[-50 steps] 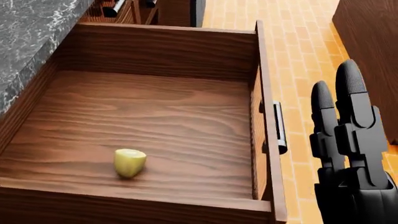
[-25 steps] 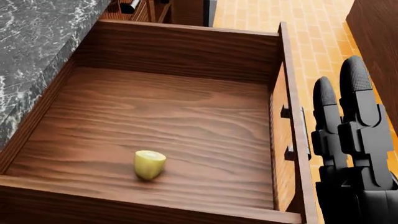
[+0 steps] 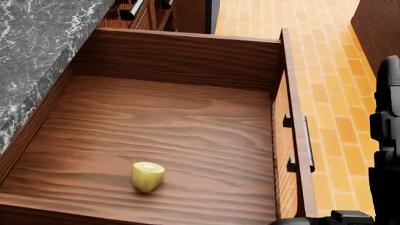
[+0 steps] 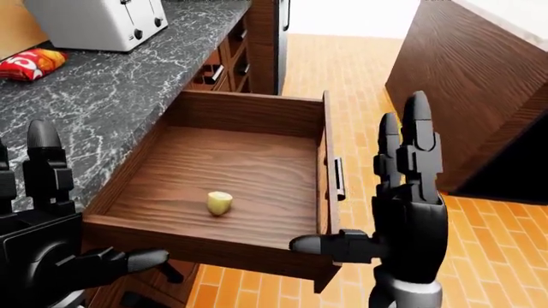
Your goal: Close the right drawer.
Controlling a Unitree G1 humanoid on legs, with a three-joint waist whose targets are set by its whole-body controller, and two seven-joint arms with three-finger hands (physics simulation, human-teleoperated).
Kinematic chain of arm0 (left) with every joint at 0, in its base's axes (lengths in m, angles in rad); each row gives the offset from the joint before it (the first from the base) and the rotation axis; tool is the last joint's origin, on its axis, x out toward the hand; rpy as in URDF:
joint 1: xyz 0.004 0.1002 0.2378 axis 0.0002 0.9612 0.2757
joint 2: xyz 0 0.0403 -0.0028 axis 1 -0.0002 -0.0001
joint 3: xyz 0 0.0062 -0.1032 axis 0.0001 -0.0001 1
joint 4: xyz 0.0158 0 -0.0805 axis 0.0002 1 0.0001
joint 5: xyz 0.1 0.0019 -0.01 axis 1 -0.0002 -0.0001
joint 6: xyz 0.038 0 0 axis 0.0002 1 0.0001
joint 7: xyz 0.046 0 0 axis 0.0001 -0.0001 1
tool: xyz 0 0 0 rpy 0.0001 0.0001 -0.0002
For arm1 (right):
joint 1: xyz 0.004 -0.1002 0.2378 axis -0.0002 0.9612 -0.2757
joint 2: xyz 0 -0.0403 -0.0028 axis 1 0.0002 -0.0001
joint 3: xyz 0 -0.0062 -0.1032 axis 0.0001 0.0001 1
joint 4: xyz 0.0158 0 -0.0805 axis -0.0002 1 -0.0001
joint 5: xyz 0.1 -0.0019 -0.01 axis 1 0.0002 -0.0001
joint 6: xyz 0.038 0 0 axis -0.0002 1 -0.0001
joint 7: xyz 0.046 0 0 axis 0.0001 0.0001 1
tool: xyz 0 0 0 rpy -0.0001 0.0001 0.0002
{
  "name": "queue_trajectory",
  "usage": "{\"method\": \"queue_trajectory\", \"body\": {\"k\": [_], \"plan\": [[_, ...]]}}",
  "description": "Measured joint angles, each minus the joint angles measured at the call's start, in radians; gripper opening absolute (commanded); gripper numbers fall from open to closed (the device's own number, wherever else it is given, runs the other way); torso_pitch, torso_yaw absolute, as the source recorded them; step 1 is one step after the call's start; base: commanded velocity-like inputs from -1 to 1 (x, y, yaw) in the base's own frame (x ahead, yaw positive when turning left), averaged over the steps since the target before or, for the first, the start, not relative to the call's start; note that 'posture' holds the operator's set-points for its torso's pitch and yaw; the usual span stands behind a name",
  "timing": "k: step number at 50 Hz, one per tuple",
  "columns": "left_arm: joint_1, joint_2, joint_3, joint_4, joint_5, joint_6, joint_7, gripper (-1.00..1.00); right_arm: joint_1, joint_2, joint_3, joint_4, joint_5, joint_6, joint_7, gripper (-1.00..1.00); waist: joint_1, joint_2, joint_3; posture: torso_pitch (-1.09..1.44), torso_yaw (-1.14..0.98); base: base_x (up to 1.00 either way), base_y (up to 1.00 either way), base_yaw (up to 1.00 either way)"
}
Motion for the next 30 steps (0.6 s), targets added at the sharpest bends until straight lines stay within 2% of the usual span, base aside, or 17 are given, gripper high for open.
{"method": "queue_trajectory", "body": {"k": [9, 13, 17, 23, 30], "plan": [[-0.003, 0.000, -0.002, -0.001, 0.001, 0.003, 0.001, 1.00, -0.036, -0.001, -0.111, -0.038, 0.045, 0.052, 0.011, 1.00, -0.001, -0.002, 0.005, 0.00, 0.00, 0.00, 0.00, 0.00], [0.000, 0.000, -0.005, 0.001, 0.004, 0.000, 0.002, 1.00, -0.067, -0.018, -0.198, -0.032, 0.087, 0.089, 0.012, 1.00, 0.000, -0.004, 0.007, 0.00, 0.00, 0.00, 0.00, 0.00], [0.000, 0.001, -0.005, 0.002, 0.004, -0.001, 0.004, 1.00, -0.087, -0.032, -0.250, 0.009, 0.111, 0.099, 0.008, 1.00, -0.001, -0.006, 0.010, 0.00, 0.00, 0.00, 0.00, 0.00], [-0.001, 0.002, -0.006, 0.007, 0.004, -0.002, 0.005, 1.00, -0.116, -0.060, -0.298, 0.181, 0.117, 0.021, 0.006, 1.00, -0.003, -0.008, 0.014, 0.00, 0.00, 0.00, 0.00, 0.00], [-0.002, 0.001, -0.001, 0.003, 0.000, 0.002, 0.005, 1.00, -0.160, -0.116, -0.305, 0.507, 0.112, -0.116, -0.021, 1.00, -0.001, -0.007, 0.018, 0.00, 0.00, 0.00, 0.00, 0.00]]}}
